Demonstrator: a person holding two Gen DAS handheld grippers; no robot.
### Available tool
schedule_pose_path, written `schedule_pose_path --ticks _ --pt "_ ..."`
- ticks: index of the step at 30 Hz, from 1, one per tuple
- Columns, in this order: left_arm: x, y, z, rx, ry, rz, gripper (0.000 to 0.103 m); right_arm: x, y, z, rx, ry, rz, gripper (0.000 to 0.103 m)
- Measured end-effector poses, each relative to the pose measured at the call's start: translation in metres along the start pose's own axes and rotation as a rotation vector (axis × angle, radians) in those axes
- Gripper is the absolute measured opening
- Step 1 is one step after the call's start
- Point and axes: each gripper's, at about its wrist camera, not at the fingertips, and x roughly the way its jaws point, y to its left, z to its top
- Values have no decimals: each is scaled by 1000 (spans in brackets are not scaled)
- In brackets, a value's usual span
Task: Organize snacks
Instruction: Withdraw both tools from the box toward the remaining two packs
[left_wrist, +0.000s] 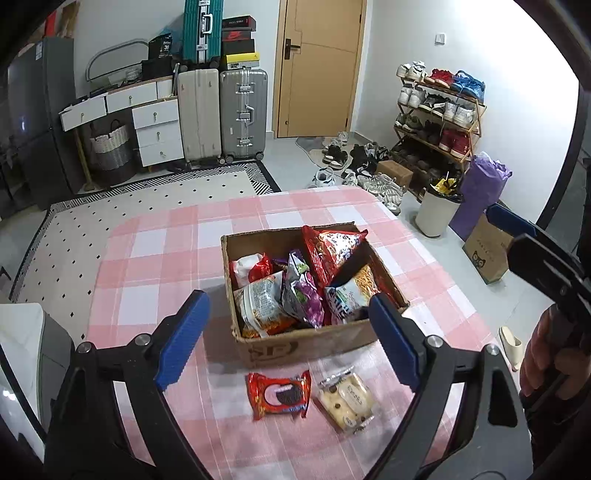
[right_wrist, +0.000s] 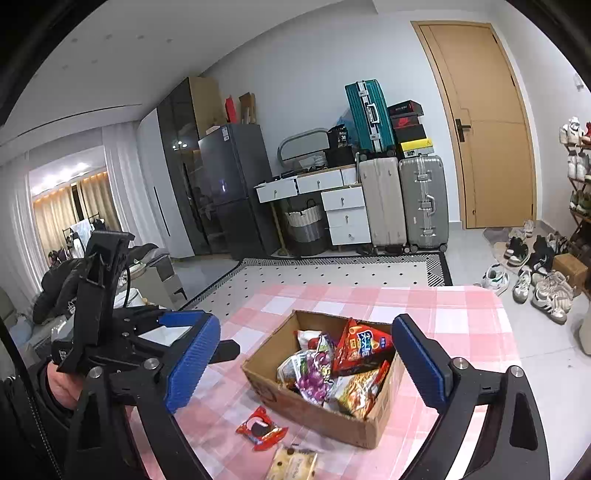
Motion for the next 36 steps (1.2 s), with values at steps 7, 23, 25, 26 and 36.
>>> schedule_pose_path --ticks 7,23,25,26,36 --pt "-38 -1 -22 -27 -51 21 102 -25 20 -12 -6 3 -22 97" --pt "-93 1 -74 -106 -153 79 102 -70 43 -54 7 0 -65 102" --pt "-97 -3 -85 -94 -172 100 102 -71 43 -60 12 8 -70 102" --pt "-98 -4 -89 -92 -177 110 102 -71 42 -65 20 16 -70 102" --pt "-69 -10 -132 -80 -159 177 102 -49 40 -109 30 110 -56 102"
